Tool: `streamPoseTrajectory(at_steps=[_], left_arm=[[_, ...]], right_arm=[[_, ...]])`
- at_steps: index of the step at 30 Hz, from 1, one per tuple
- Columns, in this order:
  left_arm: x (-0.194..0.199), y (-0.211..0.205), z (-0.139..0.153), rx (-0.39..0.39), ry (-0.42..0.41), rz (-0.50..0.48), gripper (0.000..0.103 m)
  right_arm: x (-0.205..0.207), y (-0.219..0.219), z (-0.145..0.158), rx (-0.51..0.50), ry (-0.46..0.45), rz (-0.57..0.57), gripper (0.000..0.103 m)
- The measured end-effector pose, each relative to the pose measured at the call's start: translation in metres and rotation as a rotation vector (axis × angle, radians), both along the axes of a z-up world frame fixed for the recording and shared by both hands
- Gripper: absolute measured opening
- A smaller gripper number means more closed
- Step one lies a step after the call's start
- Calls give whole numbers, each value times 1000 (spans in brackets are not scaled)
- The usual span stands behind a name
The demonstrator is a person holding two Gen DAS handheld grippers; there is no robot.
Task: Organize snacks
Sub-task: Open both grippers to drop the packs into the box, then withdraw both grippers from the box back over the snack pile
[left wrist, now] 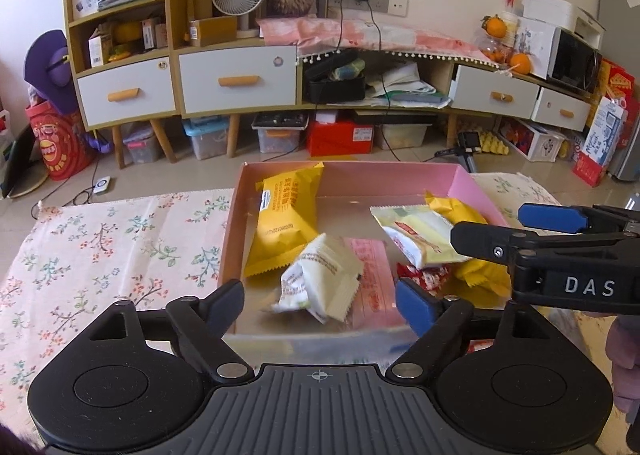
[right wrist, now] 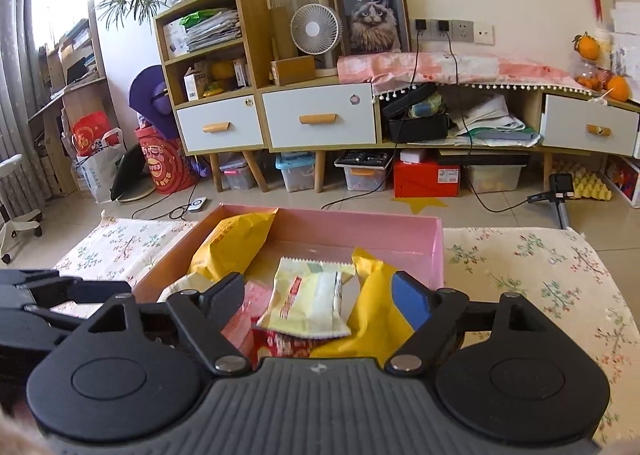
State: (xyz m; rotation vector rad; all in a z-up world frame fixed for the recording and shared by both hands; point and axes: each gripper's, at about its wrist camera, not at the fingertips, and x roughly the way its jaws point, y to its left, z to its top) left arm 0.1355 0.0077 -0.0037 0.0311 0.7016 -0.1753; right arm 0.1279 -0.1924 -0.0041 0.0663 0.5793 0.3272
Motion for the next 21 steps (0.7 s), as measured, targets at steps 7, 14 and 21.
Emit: streamPoseTrajectory(at_steps=[7,14,21], left_arm=[[-26,7,7,24,17,9,93],[-49,20,9,62,60,37,95],[-69,32,0,75,134,74,95]], right_arm=[[-20,1,12,-33,7,12,91],[-40,5,17,-81,18,32,98],[-64,7,13,-121,45,63,101]])
